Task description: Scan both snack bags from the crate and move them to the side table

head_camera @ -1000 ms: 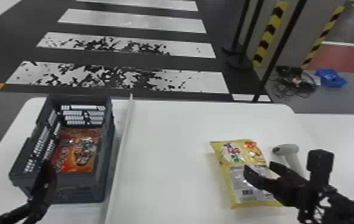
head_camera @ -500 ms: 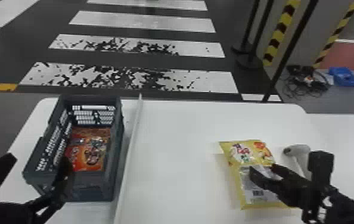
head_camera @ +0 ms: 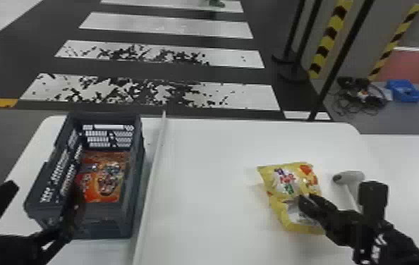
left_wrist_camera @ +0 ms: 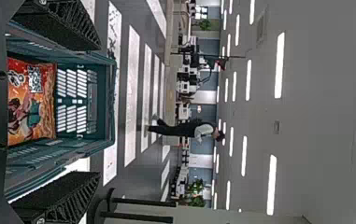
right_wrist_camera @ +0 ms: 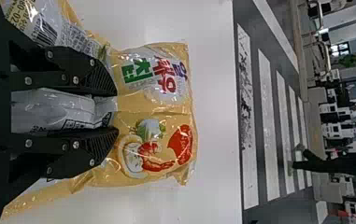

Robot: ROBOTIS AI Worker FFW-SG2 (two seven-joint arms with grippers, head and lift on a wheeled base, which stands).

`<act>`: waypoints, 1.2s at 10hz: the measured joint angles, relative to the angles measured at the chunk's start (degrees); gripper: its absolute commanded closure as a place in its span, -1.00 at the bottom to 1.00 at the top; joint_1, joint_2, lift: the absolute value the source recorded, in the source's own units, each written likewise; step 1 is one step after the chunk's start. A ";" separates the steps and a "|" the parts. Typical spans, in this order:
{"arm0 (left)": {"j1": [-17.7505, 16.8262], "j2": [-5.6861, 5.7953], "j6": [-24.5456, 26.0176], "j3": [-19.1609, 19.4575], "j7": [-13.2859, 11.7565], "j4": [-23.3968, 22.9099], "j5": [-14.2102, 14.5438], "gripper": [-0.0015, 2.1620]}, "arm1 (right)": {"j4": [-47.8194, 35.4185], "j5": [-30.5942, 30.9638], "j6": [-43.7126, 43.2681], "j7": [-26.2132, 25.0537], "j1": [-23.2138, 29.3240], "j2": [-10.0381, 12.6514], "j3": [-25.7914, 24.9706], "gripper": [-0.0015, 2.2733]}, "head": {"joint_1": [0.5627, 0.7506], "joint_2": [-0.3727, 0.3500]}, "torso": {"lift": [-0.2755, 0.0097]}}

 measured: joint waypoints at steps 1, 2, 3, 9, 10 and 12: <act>-0.44 0.01 0.00 -0.05 -0.15 0.34 0.28 -0.97 | -2.27 1.19 -1.80 -0.15 1.55 -0.01 -0.56 0.98 | 0.41 -0.24 | 0.26; -0.76 0.05 0.00 -0.11 -0.27 0.63 0.47 -0.97 | -4.79 2.34 -2.89 -0.19 3.11 -0.01 -1.30 0.98 | 0.41 -0.25 | 0.26; -0.99 0.12 -0.06 -0.16 -0.34 0.92 0.63 -0.97 | -6.91 2.75 -3.26 0.15 4.36 -0.01 -2.21 0.98 | 0.41 -0.26 | 0.26; -0.69 0.37 -4.50 -0.18 -0.53 2.63 1.22 -0.97 | -11.33 1.38 0.78 0.37 1.32 -4.60 -13.00 0.98 | 0.41 -0.60 | 0.26; -0.57 0.29 -4.71 -0.18 -0.52 2.94 1.22 -0.97 | -4.95 1.44 -0.50 0.33 -2.01 -7.91 -13.91 0.98 | 0.41 -0.68 | 0.26; -0.55 0.37 -5.66 -0.12 -0.45 4.27 1.16 -0.97 | 10.22 2.59 -8.01 -0.21 -8.33 -13.59 -13.99 0.98 | 0.41 -0.94 | 0.26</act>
